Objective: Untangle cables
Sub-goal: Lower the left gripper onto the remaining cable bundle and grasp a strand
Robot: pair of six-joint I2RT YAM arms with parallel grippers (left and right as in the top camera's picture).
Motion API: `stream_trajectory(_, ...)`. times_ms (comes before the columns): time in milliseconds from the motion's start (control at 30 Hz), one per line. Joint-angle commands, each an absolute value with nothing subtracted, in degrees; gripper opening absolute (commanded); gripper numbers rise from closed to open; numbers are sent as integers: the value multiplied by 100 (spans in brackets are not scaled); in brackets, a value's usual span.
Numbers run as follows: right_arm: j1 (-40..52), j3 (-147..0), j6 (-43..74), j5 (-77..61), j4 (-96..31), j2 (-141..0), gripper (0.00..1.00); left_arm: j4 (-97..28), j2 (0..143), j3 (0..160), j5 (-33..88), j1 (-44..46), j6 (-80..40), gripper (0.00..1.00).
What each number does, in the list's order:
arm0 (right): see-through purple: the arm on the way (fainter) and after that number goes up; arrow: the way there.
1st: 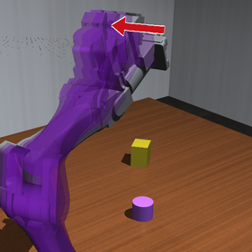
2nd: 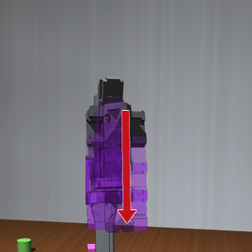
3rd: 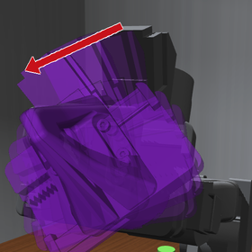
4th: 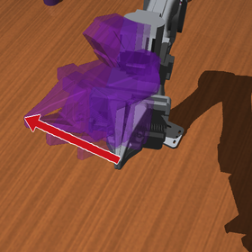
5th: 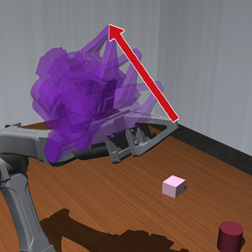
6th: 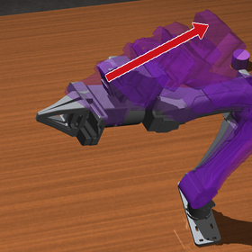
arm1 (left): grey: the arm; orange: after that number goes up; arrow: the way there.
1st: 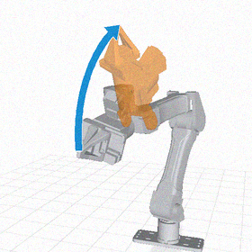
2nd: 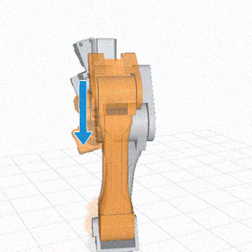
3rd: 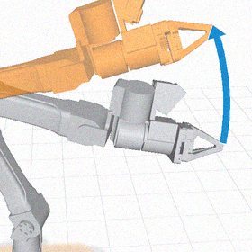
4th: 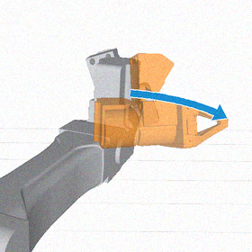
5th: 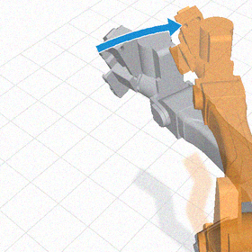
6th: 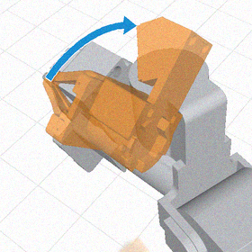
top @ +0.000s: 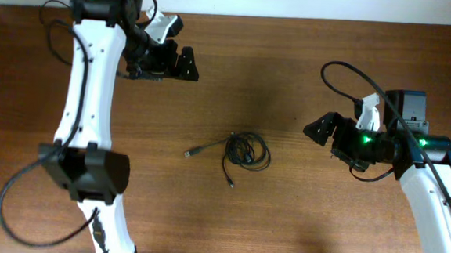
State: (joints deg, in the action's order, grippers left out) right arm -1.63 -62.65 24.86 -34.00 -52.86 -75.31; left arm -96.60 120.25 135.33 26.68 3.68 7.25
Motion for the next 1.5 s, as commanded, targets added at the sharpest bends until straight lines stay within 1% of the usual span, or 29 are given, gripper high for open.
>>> stream_trajectory(0,-180,-6300,2438,-3533,-5448,-7537,99,-9673,11349,12967,2298,593,690,99)
stream_trajectory(133,-178,-6300,2438,-3535,-5494,-7537,99,-9583,10958,11802,2318,733,690,99)
stream_trajectory(200,-178,-6300,2438,-3533,-5533,-7537,99,-9214,10958,11048,2563,913,690,99)
stream_trajectory(267,-178,-6300,2416,-3533,-5590,-7537,99,-8482,10958,10149,3098,1186,685,99)
stream_trajectory(300,-178,-6298,2416,-3533,-5634,-7537,99,-7961,10958,9649,3242,1374,447,100)
stream_trajectory(333,-178,-6298,2416,-3531,-5660,-7537,99,-7526,10958,9284,3238,1527,91,97)
stream_trajectory(400,-178,-6298,2416,-3531,-5664,-7537,99,-6722,10960,8654,3221,1868,-395,87)
stream_trajectory(467,-178,-6298,2418,-3505,-5664,-7537,99,-6276,10960,8326,3212,2134,-497,69)
stream_trajectory(533,-178,-6298,2418,-3374,-5664,-7537,98,-6136,10960,8313,3210,2231,-558,50)
stream_trajectory(567,-178,-6298,2421,-3288,-5664,-7537,99,-6108,10960,8313,3114,2252,-803,37)
stream_trajectory(600,-178,-6298,2418,-3242,-5664,-7537,99,-6125,10965,8291,2886,2279,-1149,28)
stream_trajectory(733,-178,-6298,2418,-3229,-5658,-7537,99,-6051,10969,8232,2569,2338,-1420,32)
stream_trajectory(767,-178,-6298,2418,-3229,-5660,-7537,99,-6053,10969,8230,2130,2338,-1761,32)
stream_trajectory(800,-178,-6298,2418,-3229,-5662,-7537,99,-6047,10969,8208,1817,2338,-2038,34)
stream_trajectory(833,-178,-6298,2418,-3229,-5662,-7537,99,-6001,10969,8152,1712,2338,-2165,36)
stream_trajectory(1033,-178,-6298,2418,-3227,-5662,-7537,99,-5874,10969,8036,1975,2429,-2163,36)
stream_trajectory(1100,-178,-6298,2418,-3229,-5671,-7537,99,-5870,10969,8036,2383,2429,-2165,41)
stream_trajectory(1200,-178,-6298,2418,-3229,-5671,-7537,99,-5808,10969,8036,2456,2429,-2165,20)
stream_trajectory(1233,-178,-6298,2418,-3229,-5677,-7537,99,-5802,10969,8034,2436,2429,-2165,18)
stream_trajectory(1400,-178,-6298,2418,-3229,-5706,-7537,99,-5723,10969,8034,2416,2429,-2165,15)
stream_trajectory(1467,-178,-6298,2418,-3229,-5708,-7537,99,-5725,10969,8034,2182,2429,-2259,11)
